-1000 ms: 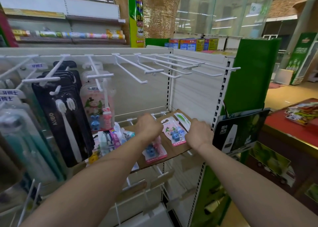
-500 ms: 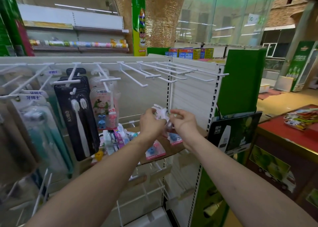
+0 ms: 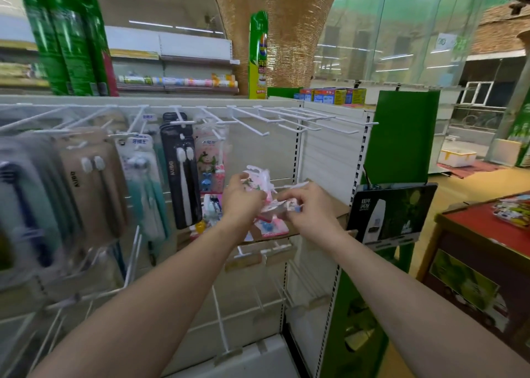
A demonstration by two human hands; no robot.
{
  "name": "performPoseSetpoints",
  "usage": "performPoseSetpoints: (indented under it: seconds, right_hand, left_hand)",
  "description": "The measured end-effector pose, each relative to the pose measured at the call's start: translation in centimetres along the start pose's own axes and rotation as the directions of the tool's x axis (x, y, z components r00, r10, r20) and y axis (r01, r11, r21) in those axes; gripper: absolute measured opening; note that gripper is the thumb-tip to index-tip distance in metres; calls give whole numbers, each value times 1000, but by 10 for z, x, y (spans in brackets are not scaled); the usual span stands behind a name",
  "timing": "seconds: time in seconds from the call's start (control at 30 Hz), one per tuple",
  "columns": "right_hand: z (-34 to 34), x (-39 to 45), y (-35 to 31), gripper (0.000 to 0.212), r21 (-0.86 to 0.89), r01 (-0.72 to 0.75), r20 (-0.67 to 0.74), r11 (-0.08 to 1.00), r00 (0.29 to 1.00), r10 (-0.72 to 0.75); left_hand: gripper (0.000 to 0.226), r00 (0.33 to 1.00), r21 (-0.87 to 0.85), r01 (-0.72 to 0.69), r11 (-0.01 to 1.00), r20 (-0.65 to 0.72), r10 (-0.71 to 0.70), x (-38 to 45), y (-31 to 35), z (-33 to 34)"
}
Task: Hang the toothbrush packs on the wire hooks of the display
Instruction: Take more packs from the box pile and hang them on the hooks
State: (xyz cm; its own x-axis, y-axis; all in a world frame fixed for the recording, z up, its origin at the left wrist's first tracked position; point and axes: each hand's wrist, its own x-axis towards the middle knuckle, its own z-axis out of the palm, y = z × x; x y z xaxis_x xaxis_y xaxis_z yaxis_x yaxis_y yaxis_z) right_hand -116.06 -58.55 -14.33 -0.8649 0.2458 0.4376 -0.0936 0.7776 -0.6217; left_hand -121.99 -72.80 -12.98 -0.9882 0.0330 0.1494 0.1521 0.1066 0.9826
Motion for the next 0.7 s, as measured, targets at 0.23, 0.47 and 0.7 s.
performPoseSetpoints:
  seconds: [0.23,0.47,0.7]
  right_hand:
    - [12,-29,-20,33,213,-31,-105,977,993,54]
    - [39,-53,-78,16,396,-73,-32,915,995,93]
    - [74,-65,-120,13,520,-95,44,849,996,84]
  left_hand:
    - [78,998,-6,31,1000,49,-30,-45,-1,-51]
    - [50,997,-35,64,997,-38,-66,-71,-2,-96]
    - [51,997,-30,69,997,-31,-70,-74,-8,-160]
